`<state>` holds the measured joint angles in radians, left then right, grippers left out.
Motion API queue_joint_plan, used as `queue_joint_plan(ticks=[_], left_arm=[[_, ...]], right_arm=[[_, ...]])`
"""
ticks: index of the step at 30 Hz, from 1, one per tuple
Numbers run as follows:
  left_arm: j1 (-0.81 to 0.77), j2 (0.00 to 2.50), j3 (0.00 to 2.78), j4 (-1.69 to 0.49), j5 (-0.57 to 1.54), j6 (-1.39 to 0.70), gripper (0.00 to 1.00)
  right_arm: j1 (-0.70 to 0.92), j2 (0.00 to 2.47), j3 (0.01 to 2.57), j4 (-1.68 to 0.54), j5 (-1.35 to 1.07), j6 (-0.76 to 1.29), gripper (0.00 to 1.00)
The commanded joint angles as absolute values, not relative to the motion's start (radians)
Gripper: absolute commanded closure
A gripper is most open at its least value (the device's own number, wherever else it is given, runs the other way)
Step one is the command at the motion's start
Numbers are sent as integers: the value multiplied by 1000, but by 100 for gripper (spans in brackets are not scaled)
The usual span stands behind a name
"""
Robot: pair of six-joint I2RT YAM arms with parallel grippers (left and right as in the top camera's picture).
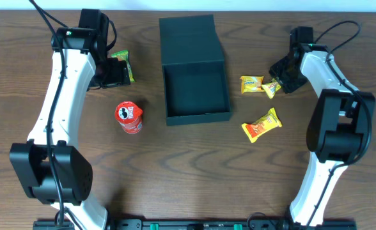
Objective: Pack container
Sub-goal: 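Grasp the yellow-red candy packet with the right gripper, then carry the candy packet over the green box with the right gripper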
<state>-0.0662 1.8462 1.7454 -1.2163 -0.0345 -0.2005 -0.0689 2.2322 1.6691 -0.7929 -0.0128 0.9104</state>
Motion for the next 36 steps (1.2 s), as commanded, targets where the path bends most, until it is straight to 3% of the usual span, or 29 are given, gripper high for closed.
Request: queue_joint_plan(ticks=[1, 5, 11, 24, 36], left_arm=[[-66, 1843, 1763, -1222, -55, -179, 5], [-66, 1844, 1763, -1222, -55, -179, 5], [-66, 1844, 1763, -1222, -56, -179, 5], [-66, 1843, 1763, -1222, -56, -179, 5], [-66, 1844, 1763, -1196, -56, -207, 5]], right_arm=[[-70, 2273, 1668, -817, -23, 919, 55], [-70, 2273, 1669, -863, 9, 877, 59], [-71, 2273, 1682, -933, 41, 785, 72], [-67, 2272, 1910, -1152, 109, 570, 78], [125, 2272, 2156, -1287, 92, 22, 79]])
